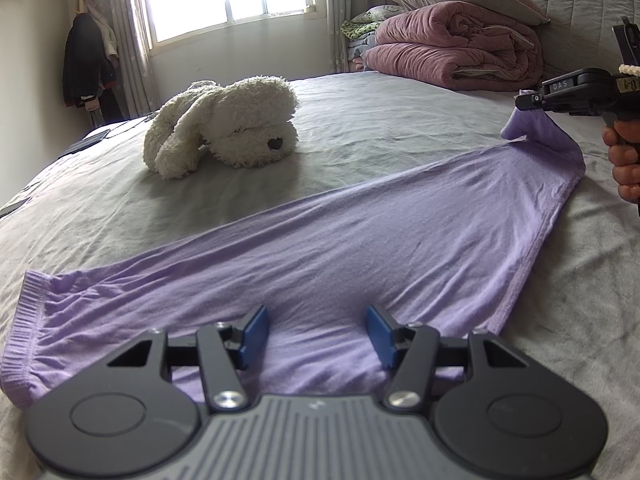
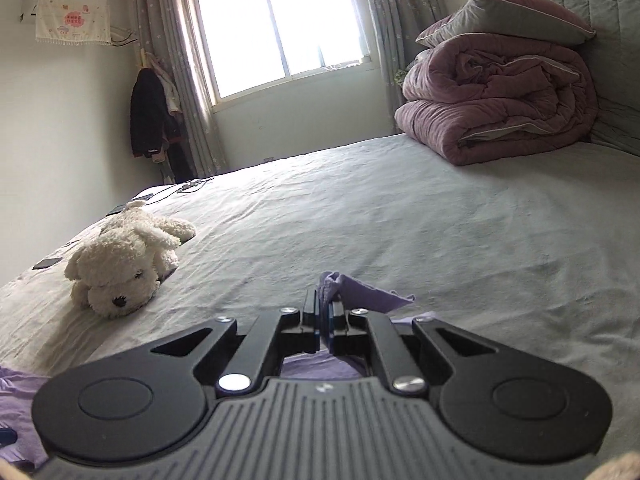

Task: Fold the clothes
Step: 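Pull the hem end away from the left gripper while the left holds the waistband, then lift the hem end with the right gripper and carry it toward the left gripper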

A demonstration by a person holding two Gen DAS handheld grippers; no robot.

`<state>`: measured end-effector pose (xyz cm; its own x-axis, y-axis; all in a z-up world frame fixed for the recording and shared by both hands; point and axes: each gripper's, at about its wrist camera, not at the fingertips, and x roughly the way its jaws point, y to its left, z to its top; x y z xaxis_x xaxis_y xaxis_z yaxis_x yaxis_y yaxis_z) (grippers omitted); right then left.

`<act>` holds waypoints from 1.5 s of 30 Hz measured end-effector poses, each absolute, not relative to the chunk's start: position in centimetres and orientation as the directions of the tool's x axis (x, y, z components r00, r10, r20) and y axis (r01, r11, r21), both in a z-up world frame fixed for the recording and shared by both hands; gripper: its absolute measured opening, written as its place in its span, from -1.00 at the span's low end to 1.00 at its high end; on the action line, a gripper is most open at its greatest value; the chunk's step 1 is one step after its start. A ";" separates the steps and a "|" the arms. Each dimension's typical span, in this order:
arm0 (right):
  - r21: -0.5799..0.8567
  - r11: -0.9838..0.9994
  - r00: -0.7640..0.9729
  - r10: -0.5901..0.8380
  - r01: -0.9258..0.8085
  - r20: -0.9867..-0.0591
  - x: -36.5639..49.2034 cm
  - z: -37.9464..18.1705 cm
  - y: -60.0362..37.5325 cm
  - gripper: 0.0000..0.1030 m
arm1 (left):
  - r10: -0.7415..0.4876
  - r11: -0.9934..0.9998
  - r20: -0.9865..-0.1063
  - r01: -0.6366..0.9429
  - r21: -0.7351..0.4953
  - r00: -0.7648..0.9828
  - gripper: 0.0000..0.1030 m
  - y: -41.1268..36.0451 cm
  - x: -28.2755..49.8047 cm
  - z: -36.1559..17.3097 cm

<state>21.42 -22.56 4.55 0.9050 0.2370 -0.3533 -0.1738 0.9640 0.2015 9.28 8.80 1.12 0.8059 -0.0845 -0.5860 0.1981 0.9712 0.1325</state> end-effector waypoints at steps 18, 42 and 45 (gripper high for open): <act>0.053 0.877 0.795 0.456 -0.477 -0.399 18.7 4.0 -14.1 -0.88 | -0.084 0.971 -0.587 0.198 0.132 0.805 0.10 8.8 9.3 1.1; 0.349 0.827 0.710 0.558 -0.440 -0.429 20.7 1.5 -15.2 -0.88 | -0.082 0.972 -0.596 0.195 0.128 0.799 0.15 8.8 9.6 1.2; 0.408 0.813 0.694 0.573 -0.415 -0.436 21.0 0.8 -15.9 -0.88 | -0.095 0.977 -0.613 0.190 0.092 0.784 0.20 9.2 10.3 1.5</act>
<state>20.97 -15.94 0.81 0.6942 0.5728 -0.4359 -0.4149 0.8133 0.4079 10.28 9.18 1.52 0.7843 -0.0951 -0.6130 0.1905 0.9774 0.0921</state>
